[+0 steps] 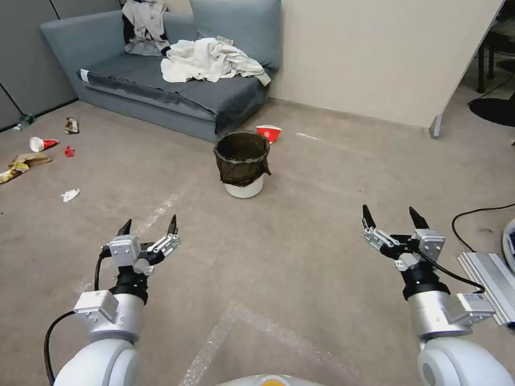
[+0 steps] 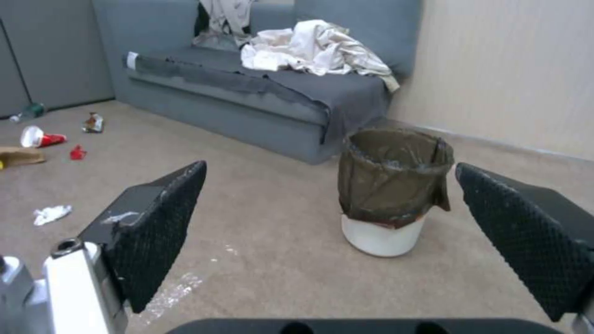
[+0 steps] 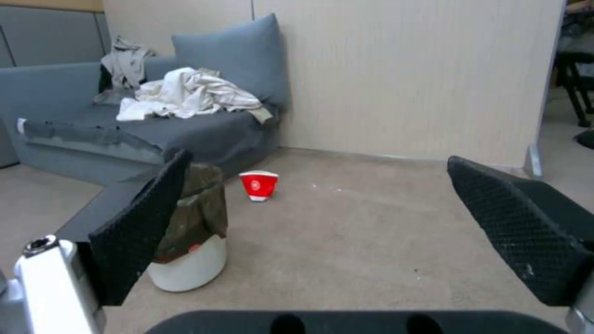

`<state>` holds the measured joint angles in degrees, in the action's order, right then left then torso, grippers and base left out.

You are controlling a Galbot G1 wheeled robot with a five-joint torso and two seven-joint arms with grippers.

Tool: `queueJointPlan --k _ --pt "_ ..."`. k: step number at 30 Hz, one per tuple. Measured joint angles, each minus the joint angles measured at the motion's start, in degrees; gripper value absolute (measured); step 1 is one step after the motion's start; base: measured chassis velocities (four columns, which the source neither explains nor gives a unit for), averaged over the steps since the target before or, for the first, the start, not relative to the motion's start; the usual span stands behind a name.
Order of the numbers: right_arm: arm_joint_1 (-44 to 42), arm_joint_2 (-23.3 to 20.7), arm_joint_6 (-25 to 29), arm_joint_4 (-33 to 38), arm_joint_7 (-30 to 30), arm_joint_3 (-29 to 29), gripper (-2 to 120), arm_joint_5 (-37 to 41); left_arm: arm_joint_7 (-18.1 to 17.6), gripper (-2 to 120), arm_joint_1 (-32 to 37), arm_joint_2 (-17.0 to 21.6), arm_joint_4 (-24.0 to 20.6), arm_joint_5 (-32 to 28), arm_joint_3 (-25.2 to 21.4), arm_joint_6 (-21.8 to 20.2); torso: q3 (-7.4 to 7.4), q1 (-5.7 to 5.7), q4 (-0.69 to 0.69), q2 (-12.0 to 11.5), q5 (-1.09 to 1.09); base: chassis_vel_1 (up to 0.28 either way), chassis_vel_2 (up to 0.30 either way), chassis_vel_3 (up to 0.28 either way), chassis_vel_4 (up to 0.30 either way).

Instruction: Pick up the trash can from the floor.

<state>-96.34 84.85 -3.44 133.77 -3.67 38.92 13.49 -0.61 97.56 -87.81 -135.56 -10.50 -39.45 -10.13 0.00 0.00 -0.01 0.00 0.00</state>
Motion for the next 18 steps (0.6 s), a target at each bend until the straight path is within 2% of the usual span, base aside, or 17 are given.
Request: queueJointPlan --k 12,18 --pt "0.18 -0.05 0.87 -0.57 -0.95 -0.31 100 0.58 -0.07 100 -0.06 0.02 -0.19 -0.12 -0.23 0.09 -0.01 0.0 0.01 0.0 0.0 0.0 0.0 0.0 0.0" --pt "0.19 -0.16 0.85 -0.55 -1.1 -0.25 100 0.81 -0.07 100 -0.13 0.0 -0.21 -0.13 -0.23 0.07 0.0 0.0 0.01 0.0 0.0 -0.083 0.083 0.079 -0.088"
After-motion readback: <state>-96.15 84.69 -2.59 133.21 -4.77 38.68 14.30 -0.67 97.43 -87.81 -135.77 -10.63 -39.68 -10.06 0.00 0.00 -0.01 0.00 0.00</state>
